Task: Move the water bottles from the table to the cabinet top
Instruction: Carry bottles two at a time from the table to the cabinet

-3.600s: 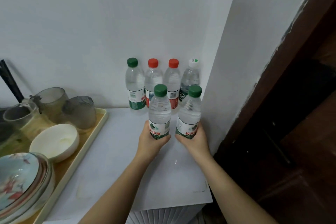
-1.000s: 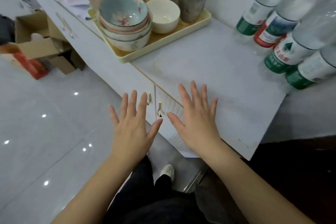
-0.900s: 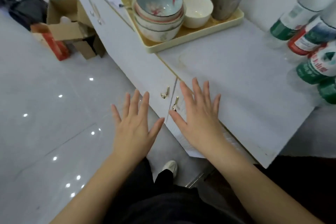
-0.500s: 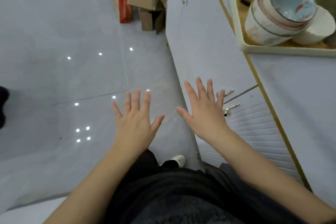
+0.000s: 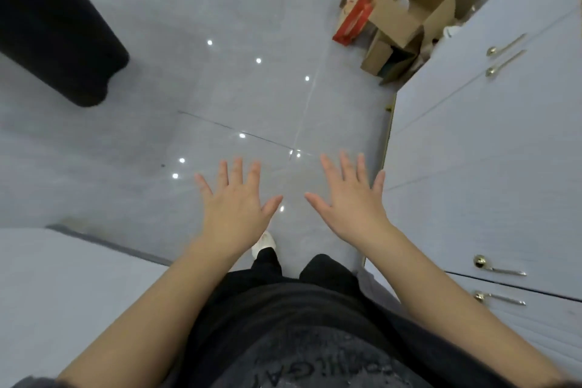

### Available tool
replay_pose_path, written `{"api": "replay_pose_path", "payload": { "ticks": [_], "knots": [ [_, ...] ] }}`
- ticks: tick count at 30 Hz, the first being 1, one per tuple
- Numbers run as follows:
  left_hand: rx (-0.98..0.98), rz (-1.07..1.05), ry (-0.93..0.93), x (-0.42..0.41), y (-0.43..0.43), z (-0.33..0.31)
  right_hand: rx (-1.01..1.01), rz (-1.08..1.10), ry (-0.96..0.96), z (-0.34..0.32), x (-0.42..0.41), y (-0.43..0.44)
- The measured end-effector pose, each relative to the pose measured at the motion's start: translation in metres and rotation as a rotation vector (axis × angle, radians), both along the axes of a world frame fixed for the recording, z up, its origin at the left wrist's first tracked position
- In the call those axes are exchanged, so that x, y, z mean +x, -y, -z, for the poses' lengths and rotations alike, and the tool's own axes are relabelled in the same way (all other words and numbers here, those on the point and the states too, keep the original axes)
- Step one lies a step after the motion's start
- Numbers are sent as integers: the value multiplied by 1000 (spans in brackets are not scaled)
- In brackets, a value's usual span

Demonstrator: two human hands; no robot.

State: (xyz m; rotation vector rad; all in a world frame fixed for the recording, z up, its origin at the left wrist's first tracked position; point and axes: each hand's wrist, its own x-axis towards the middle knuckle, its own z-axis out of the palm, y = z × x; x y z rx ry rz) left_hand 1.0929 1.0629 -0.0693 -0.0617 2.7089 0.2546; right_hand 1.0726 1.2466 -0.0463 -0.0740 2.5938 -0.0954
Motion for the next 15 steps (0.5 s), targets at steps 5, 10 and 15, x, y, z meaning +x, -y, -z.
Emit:
{"api": "replay_pose_path", "payload": {
  "ticks": [5,10,15],
  "knots": [
    [16,-230,25,0,49,4,4,-214,31,5,-39,57],
    [25,-439,47,10,88,8,1,-437,64,16,-70,116],
    [40,-648,96,0,122,13,5,-652,77,28,-108,178]
  ]
}}
